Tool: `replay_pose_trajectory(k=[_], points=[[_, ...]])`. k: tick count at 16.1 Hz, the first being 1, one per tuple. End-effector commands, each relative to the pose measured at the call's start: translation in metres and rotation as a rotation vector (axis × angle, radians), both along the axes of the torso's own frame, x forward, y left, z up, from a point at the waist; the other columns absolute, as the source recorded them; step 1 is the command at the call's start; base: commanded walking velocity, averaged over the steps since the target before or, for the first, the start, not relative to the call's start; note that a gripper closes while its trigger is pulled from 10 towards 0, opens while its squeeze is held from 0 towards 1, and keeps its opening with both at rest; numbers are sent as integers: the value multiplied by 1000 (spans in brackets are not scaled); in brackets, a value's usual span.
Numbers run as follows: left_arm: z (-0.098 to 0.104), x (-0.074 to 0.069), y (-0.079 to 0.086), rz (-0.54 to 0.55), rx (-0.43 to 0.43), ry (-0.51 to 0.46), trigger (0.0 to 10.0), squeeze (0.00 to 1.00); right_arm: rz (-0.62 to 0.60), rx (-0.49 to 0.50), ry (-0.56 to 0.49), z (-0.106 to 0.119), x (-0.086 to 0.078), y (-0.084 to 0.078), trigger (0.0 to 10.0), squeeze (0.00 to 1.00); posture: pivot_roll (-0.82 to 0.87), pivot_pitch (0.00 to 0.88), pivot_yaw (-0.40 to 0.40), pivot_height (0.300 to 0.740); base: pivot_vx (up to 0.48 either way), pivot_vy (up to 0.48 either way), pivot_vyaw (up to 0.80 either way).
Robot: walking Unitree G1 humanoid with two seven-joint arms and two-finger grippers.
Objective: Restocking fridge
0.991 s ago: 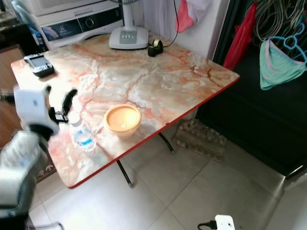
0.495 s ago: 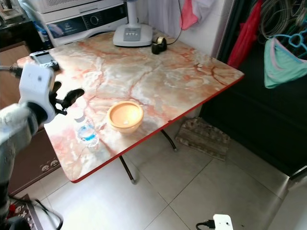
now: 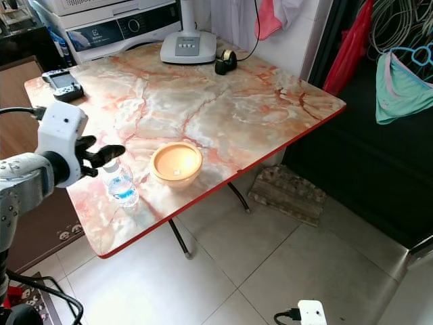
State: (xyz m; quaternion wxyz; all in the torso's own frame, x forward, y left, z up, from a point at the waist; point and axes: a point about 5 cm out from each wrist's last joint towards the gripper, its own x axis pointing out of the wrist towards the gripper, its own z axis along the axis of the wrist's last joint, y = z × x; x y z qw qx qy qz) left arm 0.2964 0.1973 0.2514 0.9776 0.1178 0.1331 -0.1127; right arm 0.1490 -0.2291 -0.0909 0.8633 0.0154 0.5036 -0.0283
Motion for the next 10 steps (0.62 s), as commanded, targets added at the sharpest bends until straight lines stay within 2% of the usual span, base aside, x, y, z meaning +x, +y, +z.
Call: replay_pose_trajectory(k=[1,5,10], points=[[-5,1,3,18,-4,36,10000,0,12,-4,18,-2,-5,-1,10000,0,118,83,15,740,0,0,0],[-19,1,4,36,-26,85,10000,0,16,-7,17,-1,-5,-2,10000,0,114,87,9,740,0,0,0],[-24,1,6,54,-31,98,10000,0,15,-9,20,-1,-6,-3,10000,0,110,95,6,740,0,0,0]])
